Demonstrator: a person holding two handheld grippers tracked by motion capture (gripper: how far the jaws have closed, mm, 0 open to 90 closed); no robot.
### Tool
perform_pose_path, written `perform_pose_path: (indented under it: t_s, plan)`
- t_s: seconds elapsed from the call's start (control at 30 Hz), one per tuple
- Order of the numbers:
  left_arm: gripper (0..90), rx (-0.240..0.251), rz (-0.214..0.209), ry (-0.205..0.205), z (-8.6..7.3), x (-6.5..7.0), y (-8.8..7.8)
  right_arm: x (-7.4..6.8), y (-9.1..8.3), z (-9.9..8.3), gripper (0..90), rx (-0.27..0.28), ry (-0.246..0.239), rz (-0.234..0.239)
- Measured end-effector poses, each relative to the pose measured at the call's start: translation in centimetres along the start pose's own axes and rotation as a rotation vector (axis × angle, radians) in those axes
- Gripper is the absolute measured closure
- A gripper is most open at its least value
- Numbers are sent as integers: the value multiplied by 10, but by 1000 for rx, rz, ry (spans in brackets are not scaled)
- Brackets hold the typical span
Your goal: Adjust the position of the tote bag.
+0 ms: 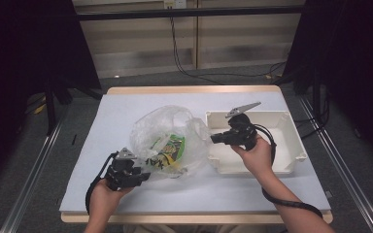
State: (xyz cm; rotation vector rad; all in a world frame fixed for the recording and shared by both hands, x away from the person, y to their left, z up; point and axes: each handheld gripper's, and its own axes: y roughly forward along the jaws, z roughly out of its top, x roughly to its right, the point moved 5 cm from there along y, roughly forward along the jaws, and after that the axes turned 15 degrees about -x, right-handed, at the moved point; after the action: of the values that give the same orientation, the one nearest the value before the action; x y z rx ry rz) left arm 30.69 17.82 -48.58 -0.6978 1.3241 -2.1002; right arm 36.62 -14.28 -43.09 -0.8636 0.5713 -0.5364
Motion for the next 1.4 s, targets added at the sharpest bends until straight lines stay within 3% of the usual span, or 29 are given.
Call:
perform_pose_path:
  t_s: [0.33,0.77,0.93,1.03,1.4]
  plan:
    - [682,-8,-6,-5,3,2,7,12,4,-23,900,-15,25,0]
    - [704,-5,-11,1,5,2,7,11,23,-27,897,-76,19,-3]
    - [715,-1,-12,1,6,3,5,10,17,-24,728,-71,21,-51]
    - [716,-7,-15,-2,6,3,4,8,9,-21,658,-44,33,-47]
    - [719,-1,-17,10,8,2,2,1,-10,-15,520,-4,34,-45]
